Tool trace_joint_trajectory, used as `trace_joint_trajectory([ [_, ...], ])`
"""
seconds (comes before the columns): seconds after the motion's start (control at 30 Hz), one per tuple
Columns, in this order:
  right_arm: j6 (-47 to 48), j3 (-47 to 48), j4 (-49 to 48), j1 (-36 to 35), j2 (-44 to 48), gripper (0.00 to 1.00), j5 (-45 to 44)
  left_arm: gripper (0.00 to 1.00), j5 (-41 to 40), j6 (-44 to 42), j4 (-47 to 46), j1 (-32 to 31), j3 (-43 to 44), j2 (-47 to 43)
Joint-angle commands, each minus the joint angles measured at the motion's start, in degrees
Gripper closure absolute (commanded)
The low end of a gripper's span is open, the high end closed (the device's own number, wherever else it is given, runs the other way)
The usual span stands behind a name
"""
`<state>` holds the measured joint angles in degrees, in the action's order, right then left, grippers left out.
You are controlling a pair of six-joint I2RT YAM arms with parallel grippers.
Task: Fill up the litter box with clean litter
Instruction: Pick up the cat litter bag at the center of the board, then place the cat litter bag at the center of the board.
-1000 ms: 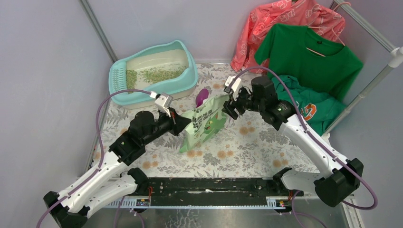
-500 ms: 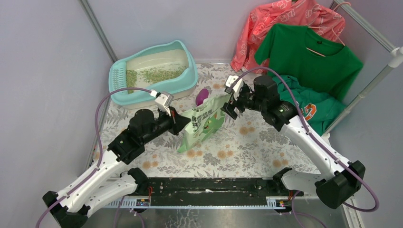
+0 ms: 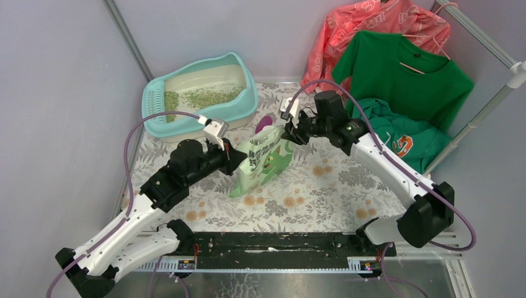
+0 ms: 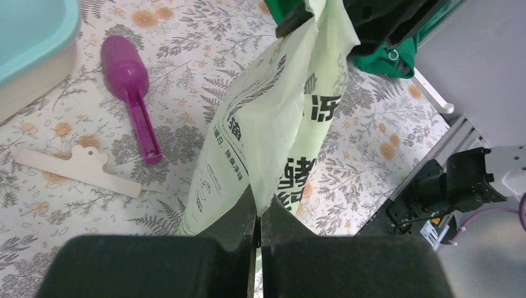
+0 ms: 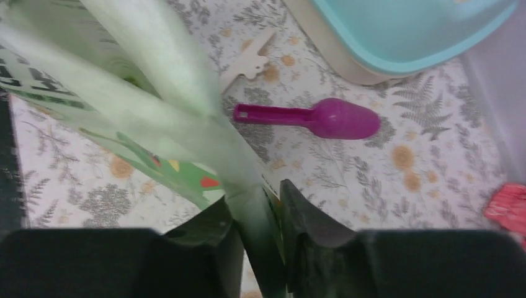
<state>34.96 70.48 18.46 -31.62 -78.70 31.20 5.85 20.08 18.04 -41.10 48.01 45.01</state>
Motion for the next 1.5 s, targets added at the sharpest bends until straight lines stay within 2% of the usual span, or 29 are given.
trace_joint_trajectory([
  [0.0, -2.0, 5.4, 5.4, -0.2, -0.9, 0.90, 6.8, 0.96, -7.7, -1.3, -3.2, -0.1, 4.7, -1.5],
  [0.03, -3.6, 5.7, 6.5, -0.3, -0.3, 0.99, 6.1, 0.96, -12.3, -0.6, -1.7, -0.1, 5.5, -1.7],
  [0.13, -7.6, 3.8, 6.2, -0.2, 4.6, 1.00, 4.8, 0.96, -24.3, 1.6, 3.8, -0.1, 8.2, -2.3],
  [0.3, -12.4, 5.3, 8.6, -0.2, 12.1, 1.00, 8.9, 0.94, -38.3, 4.0, 8.8, -0.1, 10.7, -4.5],
  [0.5, -13.9, 17.2, 25.0, -0.2, 7.3, 1.00, 14.5, 0.90, -44.5, 7.4, 12.1, -0.1, 11.0, -4.8],
  [0.57, -16.1, 21.6, 30.1, -0.3, 5.2, 1.00, 12.5, 0.83, -46.9, 8.9, 13.8, -0.1, 11.3, -4.7],
  [0.63, -19.2, 24.3, 32.9, -0.3, 4.3, 1.00, 6.8, 0.72, -48.4, 10.3, 15.5, -0.1, 12.1, -4.7],
  [0.77, -25.4, 21.8, 30.0, -0.3, 7.4, 1.00, -7.9, 0.58, -46.8, 11.9, 17.2, -0.1, 13.8, -4.8],
  [0.9, -26.7, 21.2, 28.9, -0.3, 8.1, 1.00, -24.5, 0.57, -44.0, 12.8, 19.6, -0.1, 15.8, -3.6],
  [1.03, -25.5, 19.5, 25.0, -0.3, 9.7, 1.00, -34.9, 0.58, -40.5, 13.6, 19.7, 0.0, 15.5, -3.4],
  [1.1, -25.1, 15.6, 20.3, -0.2, 12.5, 1.00, -35.1, 0.59, -39.1, 13.8, 19.1, -0.1, 14.7, -3.5],
  [1.2, -24.1, 7.1, 16.1, -0.4, 16.6, 1.00, -29.1, 0.60, -37.3, 14.3, 18.7, -0.1, 13.5, -3.6],
  [1.3, -24.8, -0.5, 15.8, -1.4, 15.4, 1.00, -23.5, 0.61, -35.7, 14.8, 17.4, -0.1, 12.1, -3.8],
  [1.47, -29.9, -13.0, 7.7, -14.9, 12.0, 1.00, -24.3, 0.64, -33.3, 15.5, 16.9, -0.1, 11.1, -3.6],
])
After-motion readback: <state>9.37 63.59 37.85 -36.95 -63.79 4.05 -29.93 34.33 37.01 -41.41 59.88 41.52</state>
